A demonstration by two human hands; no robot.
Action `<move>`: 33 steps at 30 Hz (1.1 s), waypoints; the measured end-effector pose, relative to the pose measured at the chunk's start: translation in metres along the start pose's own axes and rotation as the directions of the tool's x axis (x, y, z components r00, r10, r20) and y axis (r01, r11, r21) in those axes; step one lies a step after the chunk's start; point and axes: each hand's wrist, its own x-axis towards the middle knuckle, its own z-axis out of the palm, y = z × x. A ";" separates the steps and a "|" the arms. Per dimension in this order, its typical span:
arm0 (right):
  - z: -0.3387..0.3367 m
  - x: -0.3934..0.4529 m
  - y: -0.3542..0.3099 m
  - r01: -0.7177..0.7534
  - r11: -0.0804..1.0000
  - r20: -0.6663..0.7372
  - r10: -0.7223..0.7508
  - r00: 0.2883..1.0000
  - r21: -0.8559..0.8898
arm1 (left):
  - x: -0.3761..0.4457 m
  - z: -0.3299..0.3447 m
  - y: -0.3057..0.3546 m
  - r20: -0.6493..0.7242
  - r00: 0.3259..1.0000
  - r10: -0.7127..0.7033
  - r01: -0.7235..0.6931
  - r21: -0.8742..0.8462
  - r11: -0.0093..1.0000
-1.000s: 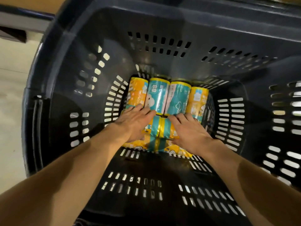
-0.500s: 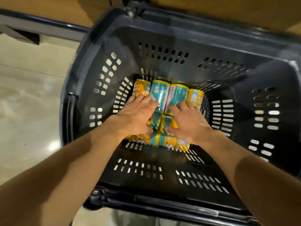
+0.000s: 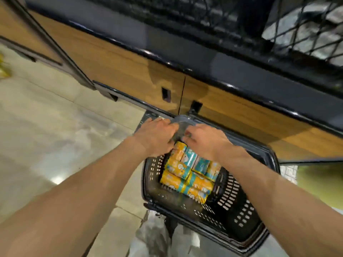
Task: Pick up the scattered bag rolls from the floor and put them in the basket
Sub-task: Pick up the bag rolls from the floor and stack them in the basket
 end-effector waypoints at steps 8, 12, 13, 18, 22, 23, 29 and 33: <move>-0.183 -0.059 -0.176 0.239 0.938 -0.021 -0.253 0.967 -0.251 | -0.193 -0.156 -0.051 -0.196 0.898 -0.394 0.376 -0.126 0.918; -0.226 -0.087 -0.294 0.398 0.865 0.060 -0.399 0.915 -0.306 | -0.314 -0.201 -0.091 -0.239 0.769 -0.593 0.566 -0.176 0.806; -0.233 -0.094 -0.326 0.447 0.842 0.084 -0.444 0.892 -0.303 | -0.346 -0.207 -0.104 -0.242 0.730 -0.639 0.606 -0.203 0.769; -0.268 -0.125 -0.478 0.629 0.712 0.059 -0.646 0.761 -0.313 | -0.510 -0.230 -0.169 -0.262 0.493 -0.830 0.770 -0.313 0.556; -0.286 -0.127 -0.575 0.684 0.622 0.062 -0.721 0.690 -0.382 | -0.593 -0.241 -0.205 -0.271 0.368 -0.889 0.826 -0.344 0.446; -0.289 -0.126 -0.593 0.693 0.602 0.059 -0.737 0.674 -0.398 | -0.605 -0.242 -0.213 -0.270 0.351 -0.897 0.835 -0.343 0.430; -0.296 -0.106 -0.672 0.737 0.531 0.137 -0.765 0.629 -0.418 | -0.634 -0.250 -0.257 -0.256 0.344 -0.904 0.853 -0.318 0.414; -0.307 -0.073 -0.711 0.736 0.508 0.174 -0.758 0.629 -0.447 | -0.624 -0.252 -0.305 -0.212 0.326 -0.921 0.858 -0.343 0.382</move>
